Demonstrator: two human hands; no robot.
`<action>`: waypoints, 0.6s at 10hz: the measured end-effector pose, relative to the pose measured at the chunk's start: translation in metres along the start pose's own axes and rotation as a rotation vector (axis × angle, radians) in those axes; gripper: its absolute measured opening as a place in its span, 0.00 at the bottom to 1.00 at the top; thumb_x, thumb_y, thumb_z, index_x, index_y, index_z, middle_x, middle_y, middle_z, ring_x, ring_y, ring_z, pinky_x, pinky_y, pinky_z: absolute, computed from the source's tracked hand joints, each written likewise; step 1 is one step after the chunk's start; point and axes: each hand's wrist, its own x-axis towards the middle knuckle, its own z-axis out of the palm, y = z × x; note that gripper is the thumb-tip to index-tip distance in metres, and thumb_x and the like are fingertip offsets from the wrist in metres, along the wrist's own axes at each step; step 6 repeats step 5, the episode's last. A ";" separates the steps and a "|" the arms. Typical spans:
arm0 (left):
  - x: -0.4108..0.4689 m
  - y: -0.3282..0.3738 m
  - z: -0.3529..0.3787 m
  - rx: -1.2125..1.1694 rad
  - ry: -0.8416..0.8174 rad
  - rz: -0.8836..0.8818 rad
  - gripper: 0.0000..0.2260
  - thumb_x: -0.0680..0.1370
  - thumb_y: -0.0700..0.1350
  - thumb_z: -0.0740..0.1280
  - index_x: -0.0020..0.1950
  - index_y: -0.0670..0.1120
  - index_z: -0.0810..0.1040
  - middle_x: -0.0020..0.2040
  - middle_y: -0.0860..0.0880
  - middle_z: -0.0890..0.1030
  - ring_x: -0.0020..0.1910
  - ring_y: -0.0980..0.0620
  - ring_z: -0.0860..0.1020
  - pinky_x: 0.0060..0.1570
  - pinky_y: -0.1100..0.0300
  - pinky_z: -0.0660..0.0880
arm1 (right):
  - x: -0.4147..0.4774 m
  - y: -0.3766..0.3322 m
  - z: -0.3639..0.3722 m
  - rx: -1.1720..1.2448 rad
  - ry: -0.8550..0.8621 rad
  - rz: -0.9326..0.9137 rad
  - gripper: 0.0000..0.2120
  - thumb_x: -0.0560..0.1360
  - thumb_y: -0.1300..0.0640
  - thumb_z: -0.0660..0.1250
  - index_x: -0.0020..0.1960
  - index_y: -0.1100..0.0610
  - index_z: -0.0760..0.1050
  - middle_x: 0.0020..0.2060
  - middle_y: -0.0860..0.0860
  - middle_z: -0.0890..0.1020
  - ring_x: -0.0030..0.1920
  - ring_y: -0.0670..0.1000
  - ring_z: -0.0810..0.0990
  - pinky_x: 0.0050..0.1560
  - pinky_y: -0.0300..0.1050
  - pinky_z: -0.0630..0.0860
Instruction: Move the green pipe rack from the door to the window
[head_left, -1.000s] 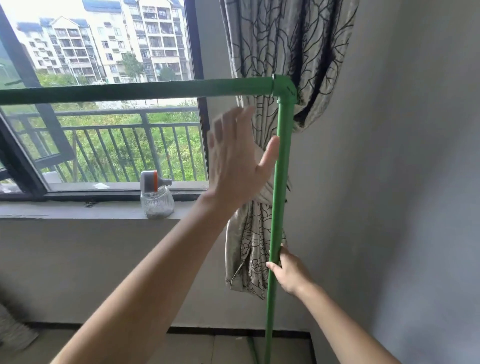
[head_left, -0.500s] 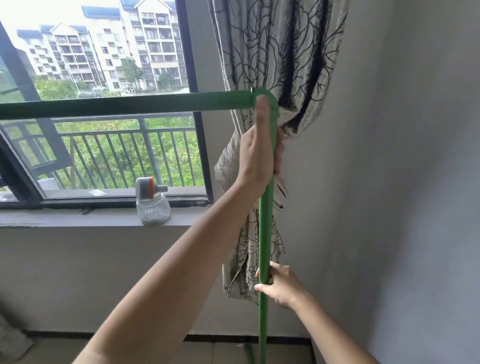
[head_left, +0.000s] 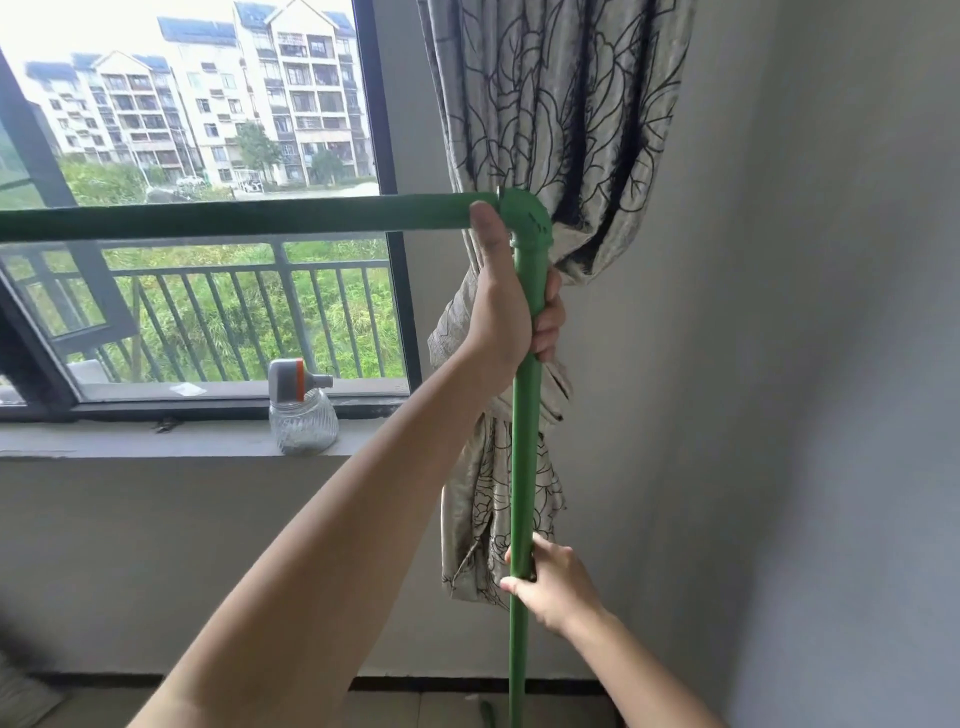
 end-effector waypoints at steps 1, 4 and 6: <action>0.003 0.001 0.004 0.042 0.044 0.002 0.36 0.75 0.72 0.34 0.30 0.47 0.66 0.23 0.48 0.63 0.21 0.51 0.61 0.26 0.62 0.68 | 0.005 0.001 -0.001 -0.009 0.039 0.032 0.14 0.69 0.52 0.75 0.52 0.51 0.77 0.45 0.48 0.86 0.45 0.49 0.83 0.43 0.36 0.78; -0.007 -0.002 -0.003 0.192 0.095 0.039 0.35 0.80 0.68 0.40 0.35 0.45 0.73 0.28 0.45 0.73 0.25 0.47 0.72 0.34 0.54 0.76 | -0.014 0.020 0.000 -0.019 -0.094 0.024 0.16 0.72 0.52 0.71 0.58 0.45 0.73 0.52 0.45 0.84 0.49 0.48 0.83 0.52 0.44 0.79; -0.033 -0.045 -0.020 0.361 0.003 0.044 0.27 0.82 0.63 0.45 0.44 0.46 0.73 0.36 0.43 0.78 0.35 0.46 0.78 0.46 0.43 0.79 | -0.008 0.031 -0.027 0.119 0.062 -0.050 0.18 0.72 0.60 0.70 0.48 0.36 0.74 0.48 0.48 0.85 0.47 0.50 0.84 0.54 0.53 0.81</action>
